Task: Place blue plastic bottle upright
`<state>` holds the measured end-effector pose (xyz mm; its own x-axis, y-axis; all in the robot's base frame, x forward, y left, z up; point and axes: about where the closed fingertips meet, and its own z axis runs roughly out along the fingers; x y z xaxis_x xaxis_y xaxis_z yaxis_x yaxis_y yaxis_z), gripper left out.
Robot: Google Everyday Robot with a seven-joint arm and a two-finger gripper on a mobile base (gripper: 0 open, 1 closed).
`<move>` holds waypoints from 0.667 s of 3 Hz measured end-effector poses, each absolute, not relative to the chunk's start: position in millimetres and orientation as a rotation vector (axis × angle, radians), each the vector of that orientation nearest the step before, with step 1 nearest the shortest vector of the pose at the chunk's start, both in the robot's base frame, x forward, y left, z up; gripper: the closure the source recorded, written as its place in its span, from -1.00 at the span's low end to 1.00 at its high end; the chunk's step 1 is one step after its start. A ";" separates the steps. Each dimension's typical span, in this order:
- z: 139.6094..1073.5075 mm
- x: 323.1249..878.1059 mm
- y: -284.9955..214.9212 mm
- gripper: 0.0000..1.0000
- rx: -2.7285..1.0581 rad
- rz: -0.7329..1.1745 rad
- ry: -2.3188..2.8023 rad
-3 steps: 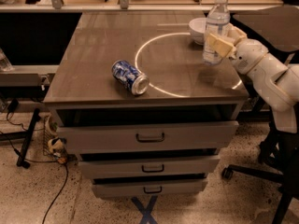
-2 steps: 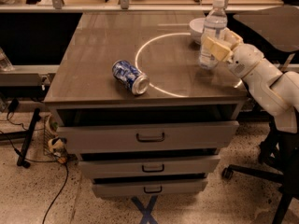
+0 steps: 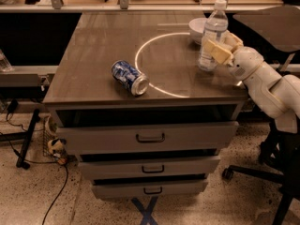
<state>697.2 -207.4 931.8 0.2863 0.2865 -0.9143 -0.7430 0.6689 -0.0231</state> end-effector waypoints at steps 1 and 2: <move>927.6 693.0 -211.3 1.00 -0.531 0.748 1.055; 925.1 690.6 -217.2 1.00 -0.551 0.760 1.041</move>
Offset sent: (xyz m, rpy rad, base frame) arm -0.0096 -0.0226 -0.0135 -0.0187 -0.0391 0.0726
